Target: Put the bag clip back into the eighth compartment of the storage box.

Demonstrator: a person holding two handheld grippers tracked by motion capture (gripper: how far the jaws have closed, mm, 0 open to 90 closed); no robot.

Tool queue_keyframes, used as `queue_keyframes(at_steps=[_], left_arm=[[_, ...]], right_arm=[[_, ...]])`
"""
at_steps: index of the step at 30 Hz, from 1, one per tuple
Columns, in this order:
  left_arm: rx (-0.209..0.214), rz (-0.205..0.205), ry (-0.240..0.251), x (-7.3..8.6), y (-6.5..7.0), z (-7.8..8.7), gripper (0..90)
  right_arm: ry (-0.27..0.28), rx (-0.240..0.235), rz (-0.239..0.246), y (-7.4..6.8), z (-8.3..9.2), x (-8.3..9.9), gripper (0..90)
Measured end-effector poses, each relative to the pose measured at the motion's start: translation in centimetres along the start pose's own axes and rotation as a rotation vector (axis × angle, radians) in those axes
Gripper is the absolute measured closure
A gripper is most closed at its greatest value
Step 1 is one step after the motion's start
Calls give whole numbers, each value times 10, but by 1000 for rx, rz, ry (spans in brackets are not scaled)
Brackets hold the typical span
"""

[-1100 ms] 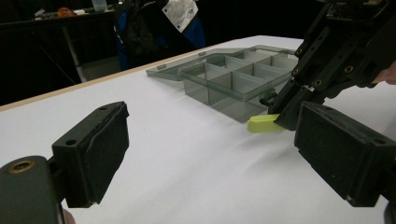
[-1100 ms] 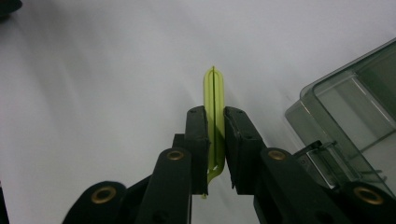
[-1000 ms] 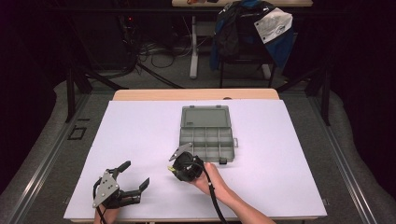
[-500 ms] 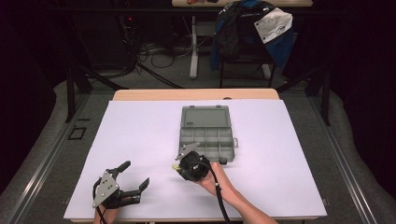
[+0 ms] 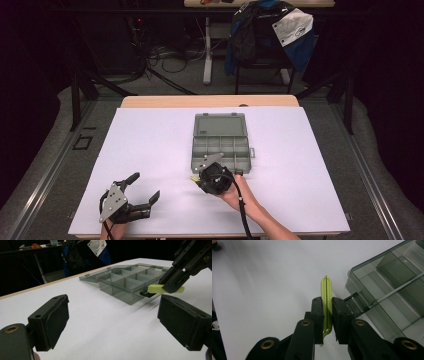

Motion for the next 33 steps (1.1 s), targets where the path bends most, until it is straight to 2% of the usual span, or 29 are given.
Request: queue_keyframes(at_steps=[15,24,33], left_arm=[[-5,2,-4,1,0,0,102],[6,3,1,0,1,-1,102],[7,-2,-3,0,1,-1,101]], right_arm=[[35,34,-17,15,21,10,802],[48,58,-31,23,36,20,803],[58,77,-47,32,44,30,804]])
Point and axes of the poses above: each handheld gripper's, and its own axes: z roughly backward along the jaws, x roughly out of its underside, y roughly to its right, the point moved 9 cm from there along -z, roughly forward along the jaws, and after that the axes turned 5 degrees about y, right-handed, at the moved point
